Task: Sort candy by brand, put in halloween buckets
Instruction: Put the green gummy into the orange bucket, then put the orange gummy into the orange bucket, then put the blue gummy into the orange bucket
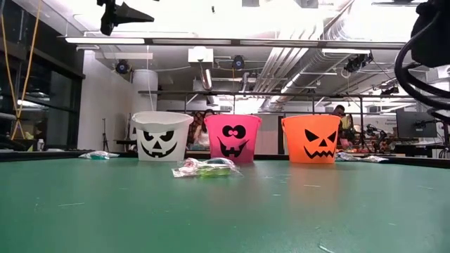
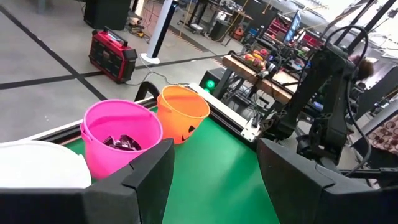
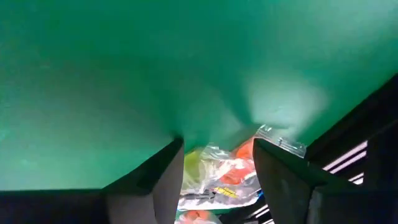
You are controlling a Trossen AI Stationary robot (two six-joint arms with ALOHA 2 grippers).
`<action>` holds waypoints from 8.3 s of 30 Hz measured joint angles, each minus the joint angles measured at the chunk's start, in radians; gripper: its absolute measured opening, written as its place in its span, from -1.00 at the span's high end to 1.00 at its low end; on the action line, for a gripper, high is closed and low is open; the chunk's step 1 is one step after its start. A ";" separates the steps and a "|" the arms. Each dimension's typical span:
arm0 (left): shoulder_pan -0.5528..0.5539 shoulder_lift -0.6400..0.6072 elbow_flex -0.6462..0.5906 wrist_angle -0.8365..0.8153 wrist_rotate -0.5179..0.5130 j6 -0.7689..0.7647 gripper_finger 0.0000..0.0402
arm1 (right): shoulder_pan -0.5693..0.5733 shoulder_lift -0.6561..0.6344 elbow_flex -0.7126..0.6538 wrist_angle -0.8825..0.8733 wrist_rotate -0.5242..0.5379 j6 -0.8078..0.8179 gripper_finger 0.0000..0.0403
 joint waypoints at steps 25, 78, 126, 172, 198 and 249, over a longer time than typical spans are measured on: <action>0.000 0.000 0.000 0.000 -0.010 0.000 -0.10 | -0.331 -0.099 0.443 -0.005 0.342 -0.776 0.98; -0.060 0.196 0.019 -0.021 0.164 0.008 -0.10 | -0.911 -0.120 0.588 -0.099 0.644 -1.269 -0.21; -0.030 0.625 0.137 -0.147 0.381 0.757 0.98 | -0.759 -0.120 0.589 -0.112 0.836 -1.110 -0.21; 0.265 1.657 1.215 0.330 0.263 0.544 0.62 | -0.759 -0.340 0.589 0.437 1.042 -1.120 -0.21; 0.275 1.318 1.400 -0.809 0.456 0.539 -0.05 | -0.759 -0.416 0.588 0.423 1.047 -1.249 -0.21; 0.898 0.516 0.002 -0.591 0.259 1.077 -0.04 | -0.760 -0.184 0.588 0.302 0.775 -1.232 -0.21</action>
